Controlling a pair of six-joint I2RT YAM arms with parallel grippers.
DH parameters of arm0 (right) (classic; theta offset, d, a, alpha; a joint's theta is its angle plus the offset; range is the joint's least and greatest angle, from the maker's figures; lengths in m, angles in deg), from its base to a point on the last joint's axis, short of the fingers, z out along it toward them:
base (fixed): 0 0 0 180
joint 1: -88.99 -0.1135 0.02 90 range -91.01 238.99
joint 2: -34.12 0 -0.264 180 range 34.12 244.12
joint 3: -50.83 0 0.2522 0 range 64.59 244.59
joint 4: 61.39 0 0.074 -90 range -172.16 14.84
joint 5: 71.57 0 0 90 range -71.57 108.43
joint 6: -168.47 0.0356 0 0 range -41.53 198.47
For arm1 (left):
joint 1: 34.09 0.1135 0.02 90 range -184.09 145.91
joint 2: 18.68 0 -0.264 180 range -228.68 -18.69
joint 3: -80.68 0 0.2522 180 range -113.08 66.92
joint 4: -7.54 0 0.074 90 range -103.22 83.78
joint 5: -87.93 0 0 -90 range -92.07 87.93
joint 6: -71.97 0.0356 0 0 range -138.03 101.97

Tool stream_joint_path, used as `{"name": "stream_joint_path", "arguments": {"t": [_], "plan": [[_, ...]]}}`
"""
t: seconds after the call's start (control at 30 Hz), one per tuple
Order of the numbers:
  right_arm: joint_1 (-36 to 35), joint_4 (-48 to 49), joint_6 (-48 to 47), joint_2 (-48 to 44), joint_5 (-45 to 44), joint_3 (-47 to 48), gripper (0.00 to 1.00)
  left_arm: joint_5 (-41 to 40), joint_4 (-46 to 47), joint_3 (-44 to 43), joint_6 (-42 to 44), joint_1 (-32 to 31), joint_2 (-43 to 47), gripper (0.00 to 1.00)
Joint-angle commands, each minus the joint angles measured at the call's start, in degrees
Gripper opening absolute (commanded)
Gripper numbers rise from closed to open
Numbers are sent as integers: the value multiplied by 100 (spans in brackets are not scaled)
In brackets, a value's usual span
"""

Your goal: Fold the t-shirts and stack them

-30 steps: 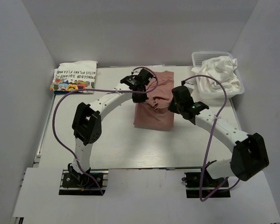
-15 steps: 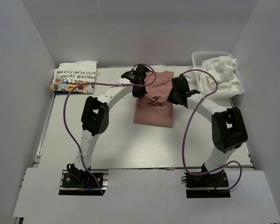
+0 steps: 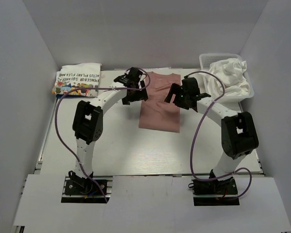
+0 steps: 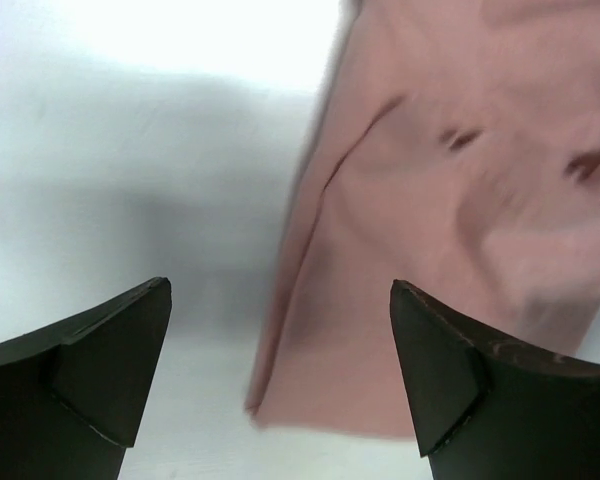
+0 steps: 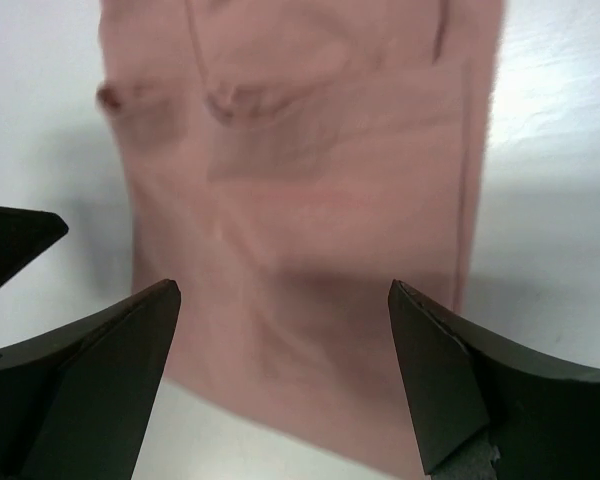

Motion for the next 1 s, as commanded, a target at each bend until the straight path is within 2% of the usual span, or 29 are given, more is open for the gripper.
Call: {"name": "stream_joint_path", "arguments": {"t": [0.0,0.17,0.27,0.4,0.43,0.47,0.5,0.53,0.6,0.67,0.8,0.83,0.9,0.93,0.97], "plan": [[-181,596,-115,-533,946,-595,90,-67,266,1006,-44,-30,1361,100],[-418,816,-247,-175,1237,-500,90,162,636,2701,-176,-91,2269,100],[-498,1210,-265,352,1386,-62,90,162,392,3196,-326,-144,2594,100],[-454,1107,-133,1600,1265,992,90,162,267,3732,-509,-144,3016,100],[-445,993,-115,1776,1203,1699,90,162,267,3890,-510,-144,3104,100],[-428,922,-141,2299,1159,1967,90,162,267,3953,-571,-144,3175,100],[-428,712,-185,2435,984,2222,90,162,215,3953,-572,-144,3228,100],[-428,554,-229,2558,930,2938,90,214,214,4031,-572,-144,3281,100],[-437,342,-343,2805,746,3487,90,214,214,4032,-572,-144,3343,100],[-428,254,-457,2658,527,3719,90,275,267,4032,-572,-144,3343,100],[-410,218,-616,1955,-71,3114,90,381,592,3726,-335,-144,2983,100],[-384,236,-633,1631,-72,2425,90,381,644,3612,-265,-144,2861,100],[-349,375,-467,850,-142,1885,90,442,741,3260,-116,-65,2458,100],[-322,411,-423,663,-99,1021,90,443,742,3128,-54,-65,2316,100],[-305,481,-336,261,-72,716,90,356,742,2831,17,-65,2158,100]]}}
